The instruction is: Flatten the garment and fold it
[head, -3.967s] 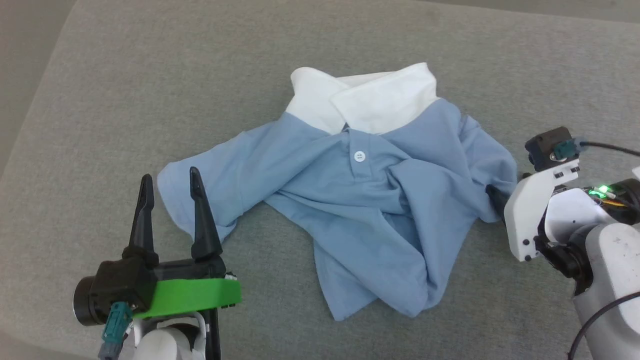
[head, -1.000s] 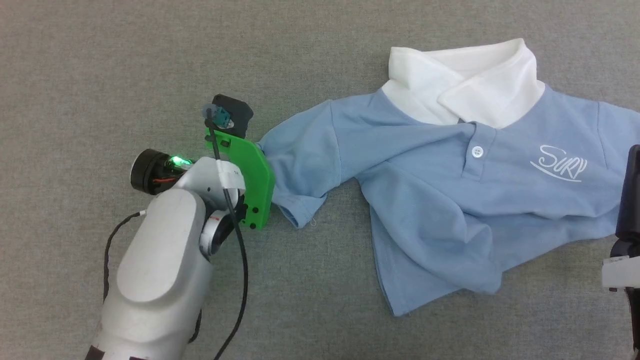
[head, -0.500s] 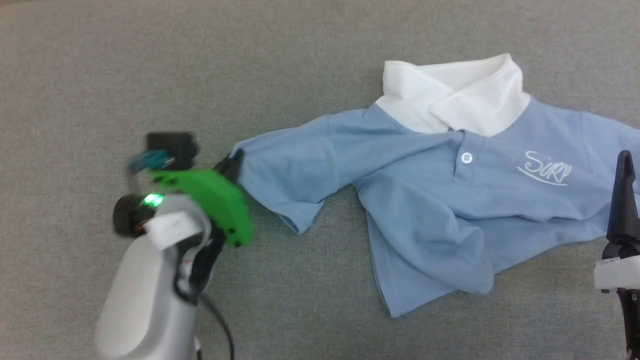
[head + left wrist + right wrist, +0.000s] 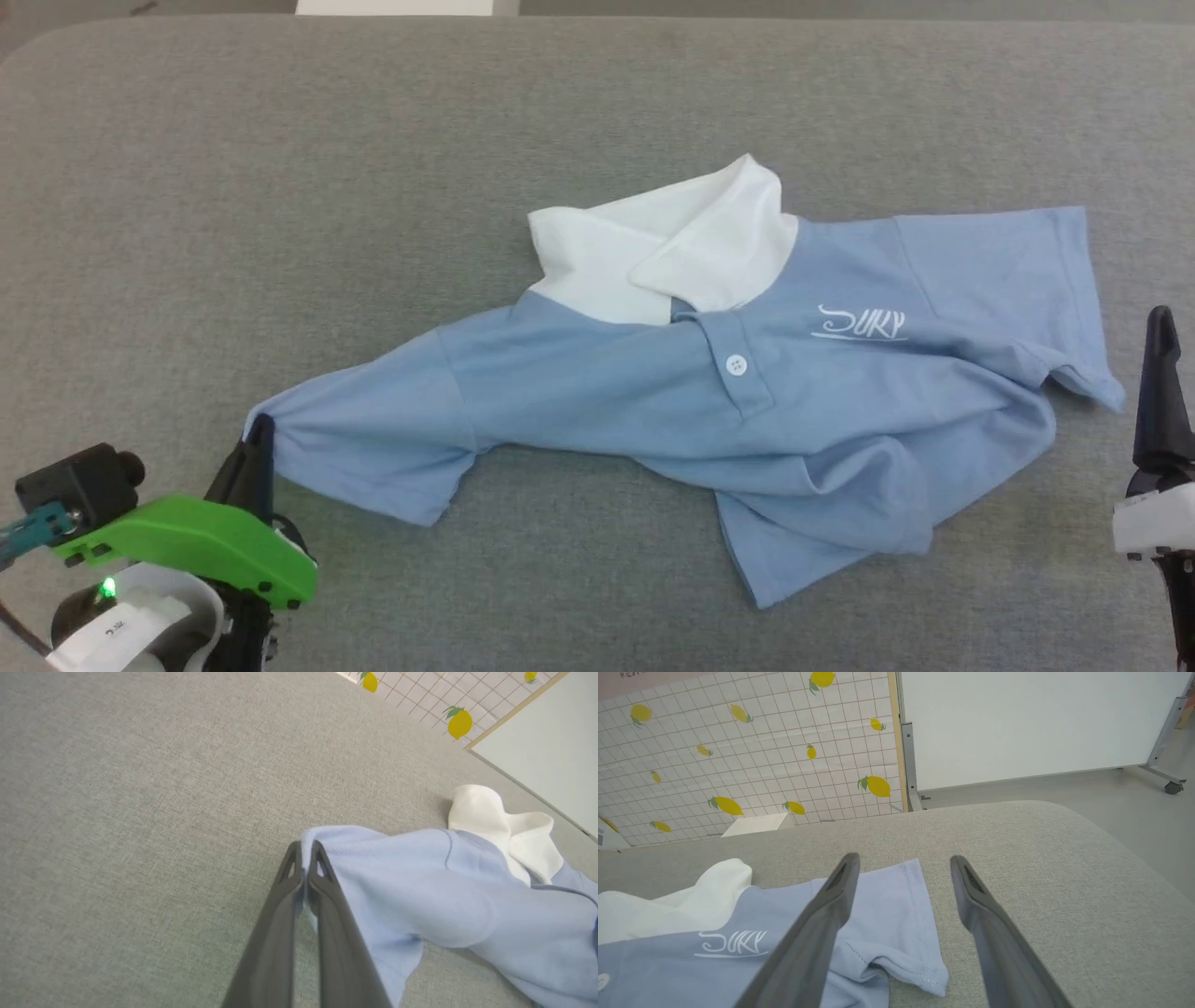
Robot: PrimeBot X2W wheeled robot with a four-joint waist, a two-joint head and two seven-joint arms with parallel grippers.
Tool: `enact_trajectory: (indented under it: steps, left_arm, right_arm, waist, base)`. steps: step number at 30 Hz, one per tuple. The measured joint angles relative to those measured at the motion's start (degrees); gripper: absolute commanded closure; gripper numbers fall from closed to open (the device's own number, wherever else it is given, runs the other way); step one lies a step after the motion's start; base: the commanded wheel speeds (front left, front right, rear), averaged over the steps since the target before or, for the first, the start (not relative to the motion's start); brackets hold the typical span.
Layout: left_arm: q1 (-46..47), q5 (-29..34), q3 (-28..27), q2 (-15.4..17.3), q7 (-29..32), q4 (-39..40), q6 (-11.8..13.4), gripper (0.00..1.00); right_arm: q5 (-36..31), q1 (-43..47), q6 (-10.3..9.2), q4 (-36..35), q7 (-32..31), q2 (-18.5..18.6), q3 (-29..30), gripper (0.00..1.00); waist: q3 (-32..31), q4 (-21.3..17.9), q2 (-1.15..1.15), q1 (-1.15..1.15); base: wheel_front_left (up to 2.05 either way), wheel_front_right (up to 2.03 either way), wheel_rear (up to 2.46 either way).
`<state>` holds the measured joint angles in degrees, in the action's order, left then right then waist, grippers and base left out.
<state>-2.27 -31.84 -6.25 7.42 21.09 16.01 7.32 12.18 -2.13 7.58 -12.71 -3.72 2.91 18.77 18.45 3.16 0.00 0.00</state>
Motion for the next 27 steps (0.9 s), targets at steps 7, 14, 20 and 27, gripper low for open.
enact_trajectory:
  steps: [7, 14, 20, 27]
  left_arm:
    - [1.0, 0.1, 1.9, 0.1, 0.6, 3.5, 0.4, 1.00]
    - [5.7, 1.6, 5.8, 0.1, 1.6, 5.3, 0.2, 1.00]
    - [7.9, 2.1, 8.0, 0.0, 2.1, 5.7, -0.2, 1.00]
    - [8.2, 2.2, 8.8, 0.0, 2.1, 5.9, -0.2, 1.00]
  right_arm:
    - [-2.8, -11.5, 0.00, 0.5, -16.1, 2.7, -1.0, 0.00]
    - [-3.0, -23.4, 0.00, 7.7, -32.9, 10.5, -2.3, 0.00]
    - [-3.8, -26.5, 0.00, 13.2, -41.7, 13.4, -2.1, 0.00]
    - [-4.7, -27.0, 0.00, 17.2, -43.5, 13.8, -0.9, 0.00]
  waist:
    - [2.1, 1.3, 0.00, 0.00]
    - [5.8, 1.9, 0.00, 0.00]
    - [8.6, 3.2, 0.00, 0.00]
    - [10.4, 4.8, 0.00, 0.00]
  base:
    - [0.00, 0.00, 0.00]
    - [0.00, 0.00, 0.00]
    - [0.00, 0.00, 0.00]
    - [0.00, 0.00, 0.00]
